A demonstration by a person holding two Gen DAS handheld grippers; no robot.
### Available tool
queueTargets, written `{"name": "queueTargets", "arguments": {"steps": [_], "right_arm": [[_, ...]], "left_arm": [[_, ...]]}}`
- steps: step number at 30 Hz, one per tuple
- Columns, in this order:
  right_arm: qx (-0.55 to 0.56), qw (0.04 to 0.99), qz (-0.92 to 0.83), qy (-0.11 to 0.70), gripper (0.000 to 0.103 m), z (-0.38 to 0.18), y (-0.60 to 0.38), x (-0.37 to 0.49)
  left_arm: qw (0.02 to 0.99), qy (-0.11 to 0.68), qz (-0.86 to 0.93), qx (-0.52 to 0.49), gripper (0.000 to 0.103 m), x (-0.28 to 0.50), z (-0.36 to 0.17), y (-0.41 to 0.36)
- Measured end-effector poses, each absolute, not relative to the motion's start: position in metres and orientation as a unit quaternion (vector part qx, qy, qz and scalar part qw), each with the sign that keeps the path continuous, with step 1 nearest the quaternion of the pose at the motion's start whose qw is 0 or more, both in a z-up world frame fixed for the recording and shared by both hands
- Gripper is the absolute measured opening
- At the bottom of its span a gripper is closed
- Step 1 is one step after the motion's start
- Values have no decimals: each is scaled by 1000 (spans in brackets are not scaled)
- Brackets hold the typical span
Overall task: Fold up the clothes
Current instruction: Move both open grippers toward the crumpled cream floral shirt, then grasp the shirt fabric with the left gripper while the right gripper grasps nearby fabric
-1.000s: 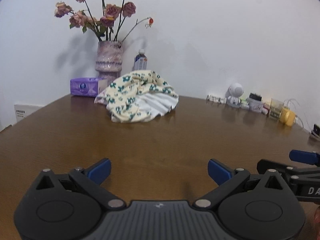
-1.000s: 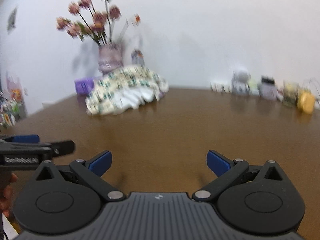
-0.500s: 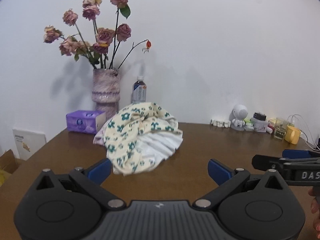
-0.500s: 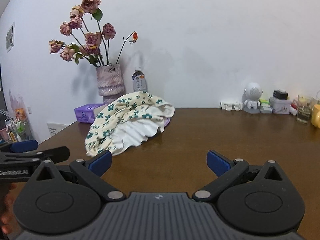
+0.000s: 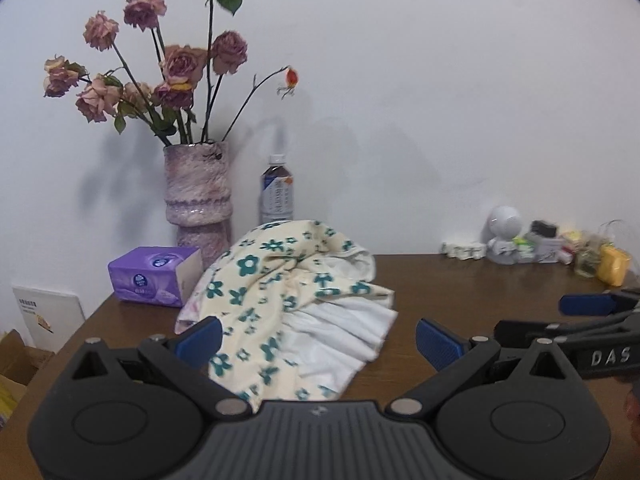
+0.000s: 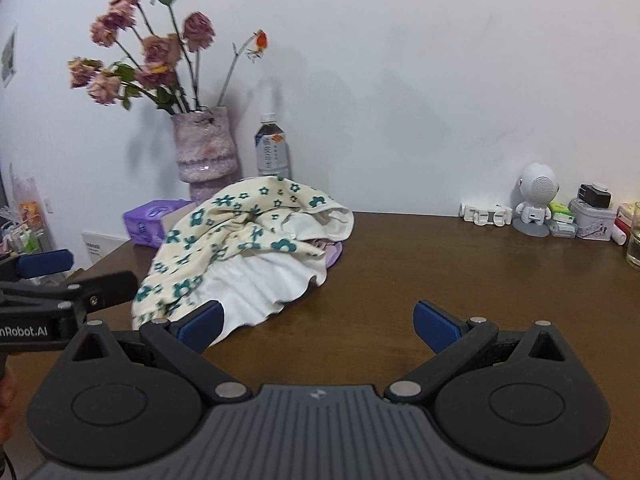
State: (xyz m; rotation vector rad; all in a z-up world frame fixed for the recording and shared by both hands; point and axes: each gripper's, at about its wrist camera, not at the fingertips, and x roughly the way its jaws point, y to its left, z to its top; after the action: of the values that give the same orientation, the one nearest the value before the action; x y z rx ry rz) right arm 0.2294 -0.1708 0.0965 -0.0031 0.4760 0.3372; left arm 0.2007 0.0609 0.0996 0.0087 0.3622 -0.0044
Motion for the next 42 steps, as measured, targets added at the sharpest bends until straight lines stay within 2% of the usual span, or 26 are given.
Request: {"name": "queueTargets", "arguments": {"steps": [10, 12, 17, 19, 20, 21, 22, 23, 24, 26, 33, 34, 35, 36, 37, 40, 41, 42], "right_arm": [[-31, 950, 174, 259, 101, 85, -114, 339], [-48, 949, 170, 262, 97, 83, -98, 360], [-69, 933, 196, 292, 77, 75, -65, 411], [-71, 922, 217, 313, 70, 65, -54, 423], [-79, 919, 221, 318, 58, 59, -48, 425], [-87, 915, 224, 323, 46, 54, -44, 427], [-83, 916, 226, 322, 18, 53, -43, 426], [-78, 916, 227, 320, 2, 52, -43, 425], [-66, 919, 226, 315, 2, 55, -45, 424], [-52, 927, 223, 296, 0, 67, -53, 417], [-16, 942, 218, 256, 0, 107, -67, 389], [-14, 940, 222, 260, 9, 107, -67, 386], [-18, 937, 226, 267, 37, 102, -65, 387], [-23, 934, 230, 274, 58, 96, -63, 388], [-44, 933, 231, 272, 74, 87, -58, 391], [-99, 927, 230, 279, 74, 60, -41, 403], [-107, 923, 232, 286, 74, 53, -37, 410], [-110, 922, 234, 287, 74, 49, -35, 415]], "left_arm": [[976, 207, 52, 35, 103, 290, 76, 105], [975, 210, 63, 42, 103, 307, 74, 115], [967, 241, 57, 64, 102, 355, 67, 132], [960, 265, 48, 73, 95, 371, 61, 133], [957, 276, 38, 78, 86, 378, 58, 132], [954, 288, 28, 84, 68, 384, 54, 131], [951, 295, 19, 89, 55, 389, 52, 130], [951, 295, 12, 90, 26, 391, 52, 131], [952, 292, 6, 87, 6, 393, 54, 133], [956, 284, -11, 70, 6, 394, 61, 138], [962, 263, -40, 59, 4, 382, 78, 128], [963, 261, -37, 58, 5, 378, 78, 126], [963, 261, -34, 59, 5, 375, 77, 125], [963, 262, -29, 61, 5, 373, 74, 125], [962, 265, -24, 63, 6, 371, 71, 126], [959, 276, -4, 68, 25, 369, 62, 132], [958, 277, 2, 70, 44, 370, 61, 135], [958, 277, 6, 73, 57, 371, 60, 137]]}}
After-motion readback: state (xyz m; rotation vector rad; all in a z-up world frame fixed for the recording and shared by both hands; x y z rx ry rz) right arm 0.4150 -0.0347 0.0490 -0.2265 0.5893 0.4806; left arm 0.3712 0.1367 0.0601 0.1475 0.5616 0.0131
